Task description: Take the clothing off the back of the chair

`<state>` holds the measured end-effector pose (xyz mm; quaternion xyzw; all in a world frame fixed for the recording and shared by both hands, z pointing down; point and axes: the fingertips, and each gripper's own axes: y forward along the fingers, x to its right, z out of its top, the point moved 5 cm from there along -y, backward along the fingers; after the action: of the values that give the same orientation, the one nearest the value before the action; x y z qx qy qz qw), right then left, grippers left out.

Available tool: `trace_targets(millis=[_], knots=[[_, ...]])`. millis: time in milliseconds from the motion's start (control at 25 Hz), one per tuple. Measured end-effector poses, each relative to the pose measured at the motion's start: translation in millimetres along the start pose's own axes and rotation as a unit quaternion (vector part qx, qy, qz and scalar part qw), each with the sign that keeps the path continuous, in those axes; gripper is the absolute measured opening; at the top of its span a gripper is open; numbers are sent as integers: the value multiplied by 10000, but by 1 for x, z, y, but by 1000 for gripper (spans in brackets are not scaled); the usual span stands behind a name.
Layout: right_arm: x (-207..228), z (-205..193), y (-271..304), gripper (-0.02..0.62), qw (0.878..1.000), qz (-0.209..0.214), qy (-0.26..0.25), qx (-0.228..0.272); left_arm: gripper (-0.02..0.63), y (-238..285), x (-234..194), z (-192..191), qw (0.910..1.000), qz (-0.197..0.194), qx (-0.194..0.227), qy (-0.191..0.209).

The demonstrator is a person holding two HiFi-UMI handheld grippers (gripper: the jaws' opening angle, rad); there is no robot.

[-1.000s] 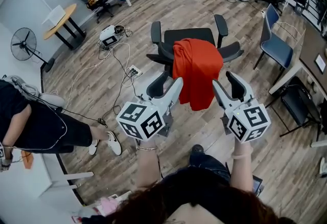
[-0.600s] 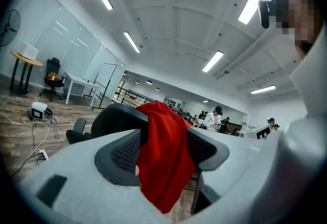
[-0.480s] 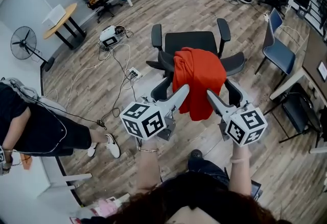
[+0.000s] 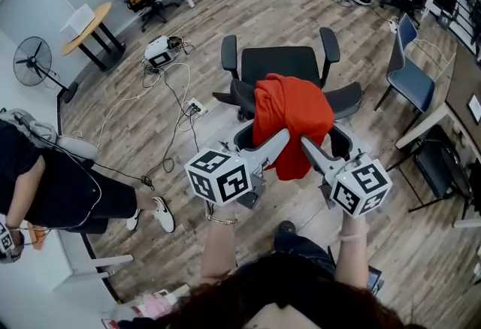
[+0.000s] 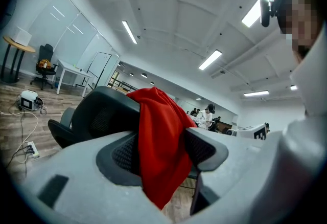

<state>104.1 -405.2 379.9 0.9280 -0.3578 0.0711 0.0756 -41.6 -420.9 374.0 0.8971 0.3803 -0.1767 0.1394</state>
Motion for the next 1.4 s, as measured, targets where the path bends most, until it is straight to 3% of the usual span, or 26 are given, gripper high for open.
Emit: trace_targets(millis=[120, 600, 800, 1400], knots=[[-7, 0, 4, 141, 9997, 254, 57, -34, 239, 1, 2, 0, 9999, -102, 23, -38], [-19, 0, 1, 115, 9993, 345, 139, 48, 116, -6, 18, 0, 9999, -144, -3, 94], [-27, 6, -4, 80, 9995, 318, -22, 74, 103, -11, 29, 3, 9996, -204, -30, 216], [-58, 15, -29, 80, 9993, 244, -31, 285, 89, -44, 58, 5, 9978, -371, 79, 549]])
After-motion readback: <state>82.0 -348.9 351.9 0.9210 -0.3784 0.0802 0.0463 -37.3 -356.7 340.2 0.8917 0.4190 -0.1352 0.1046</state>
